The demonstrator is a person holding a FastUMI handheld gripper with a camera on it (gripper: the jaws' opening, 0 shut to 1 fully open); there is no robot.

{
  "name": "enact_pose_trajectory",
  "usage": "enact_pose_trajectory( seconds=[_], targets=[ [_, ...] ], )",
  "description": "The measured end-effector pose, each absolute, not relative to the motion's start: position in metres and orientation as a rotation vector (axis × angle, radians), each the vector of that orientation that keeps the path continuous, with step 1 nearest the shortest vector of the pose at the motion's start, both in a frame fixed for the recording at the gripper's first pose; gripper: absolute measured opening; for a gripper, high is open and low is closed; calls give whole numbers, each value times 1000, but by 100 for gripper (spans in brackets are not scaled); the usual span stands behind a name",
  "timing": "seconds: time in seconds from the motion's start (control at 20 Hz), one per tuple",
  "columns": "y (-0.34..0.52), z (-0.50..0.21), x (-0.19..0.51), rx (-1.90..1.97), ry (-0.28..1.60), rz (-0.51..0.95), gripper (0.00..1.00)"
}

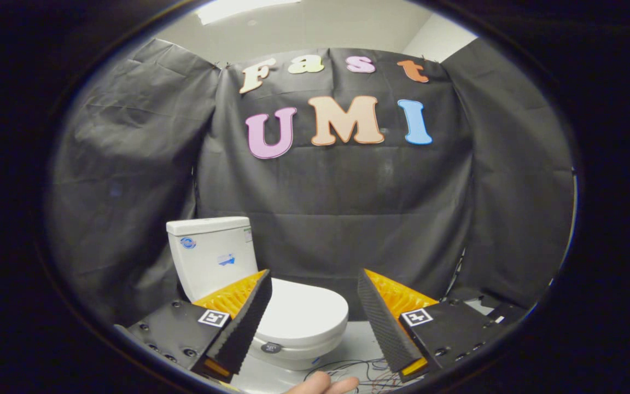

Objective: Open the toilet lid.

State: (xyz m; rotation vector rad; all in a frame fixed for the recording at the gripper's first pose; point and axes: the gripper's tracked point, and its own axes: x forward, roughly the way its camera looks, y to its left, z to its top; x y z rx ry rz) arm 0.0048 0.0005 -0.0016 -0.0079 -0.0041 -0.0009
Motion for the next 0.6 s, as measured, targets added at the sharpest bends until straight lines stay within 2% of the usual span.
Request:
enact_pose_trajectory(
  seconds=[0.6],
  targets=[
    [32, -2, 83, -63, 3, 70, 98]
  ],
)
